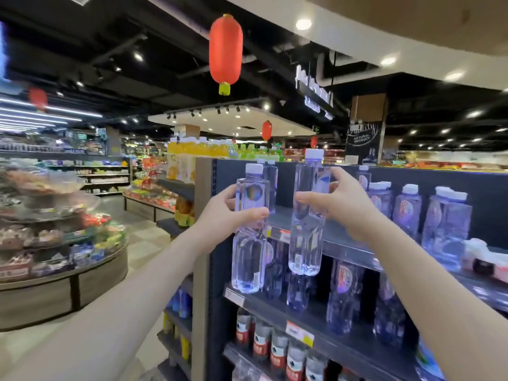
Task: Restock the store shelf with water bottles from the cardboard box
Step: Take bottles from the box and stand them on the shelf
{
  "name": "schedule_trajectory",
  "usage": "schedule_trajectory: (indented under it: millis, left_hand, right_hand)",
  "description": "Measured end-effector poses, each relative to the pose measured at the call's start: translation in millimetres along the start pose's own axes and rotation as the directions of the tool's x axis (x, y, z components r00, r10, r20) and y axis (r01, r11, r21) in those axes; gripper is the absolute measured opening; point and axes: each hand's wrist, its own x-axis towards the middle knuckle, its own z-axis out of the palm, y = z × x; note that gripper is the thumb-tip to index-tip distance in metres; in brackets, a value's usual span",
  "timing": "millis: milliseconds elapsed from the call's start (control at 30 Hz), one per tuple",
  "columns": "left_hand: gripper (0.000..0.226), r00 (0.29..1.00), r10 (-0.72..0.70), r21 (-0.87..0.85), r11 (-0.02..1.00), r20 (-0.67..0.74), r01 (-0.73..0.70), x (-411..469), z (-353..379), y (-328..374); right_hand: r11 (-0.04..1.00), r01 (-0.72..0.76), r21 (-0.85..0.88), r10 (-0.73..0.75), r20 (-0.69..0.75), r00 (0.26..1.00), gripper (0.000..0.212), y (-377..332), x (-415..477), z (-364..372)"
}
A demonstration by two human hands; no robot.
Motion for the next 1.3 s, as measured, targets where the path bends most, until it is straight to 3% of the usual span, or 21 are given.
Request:
schedule_trajectory:
  millis: [167, 367, 600, 833, 1033, 1100, 1200, 1300]
  left_hand:
    - [0.052, 0.997, -0.005, -0.026, 1.000, 0.083, 0.008, 86, -14, -31]
    - [0.045, 0.994, 0.040, -0.115, 0.993, 0.102, -0.028, 176, -21, -68]
    - [0.046, 0.963, 0.107, -0.201, 0.978, 0.248, -0.056, 260, -40, -119]
    - [0.048, 0.892, 0.201, -0.287, 0.954, 0.405, -0.084, 325, -54, -157]
    - [0.047, 0.858, 0.257, -0.357, 0.930, 0.445, -0.093, 354, -64, -190]
    - [0.051, 0.854, 0.251, -0.368, 0.927, 0.456, -0.075, 361, -63, -199]
    - [0.077, 0.855, 0.243, -0.378, 0.924, 0.459, -0.059, 368, -61, -208]
    - [0.076, 0.858, 0.248, -0.415, 0.909, 0.449, -0.045, 366, -55, -211]
  right_hand:
    - [1.000, 0.004, -0.004, -0.004, 0.009, 1.000, 0.105, 27, 89, 28]
    - [0.998, -0.020, -0.056, 0.019, -0.013, 1.000, 0.062, 58, 163, 53]
    - [0.992, -0.062, -0.108, 0.043, -0.174, 0.984, 0.052, 96, 230, 71]
    - [0.959, -0.214, -0.188, 0.148, -0.316, 0.937, 0.093, 149, 300, 110]
    - [0.946, -0.284, -0.156, 0.206, -0.387, 0.899, 0.059, 189, 334, 122]
    - [0.933, -0.299, -0.201, 0.200, -0.402, 0.894, 0.074, 195, 343, 122]
    - [0.913, -0.334, -0.236, 0.213, -0.422, 0.881, 0.102, 203, 353, 121]
    - [0.906, -0.348, -0.241, 0.219, -0.438, 0.872, 0.095, 206, 359, 119]
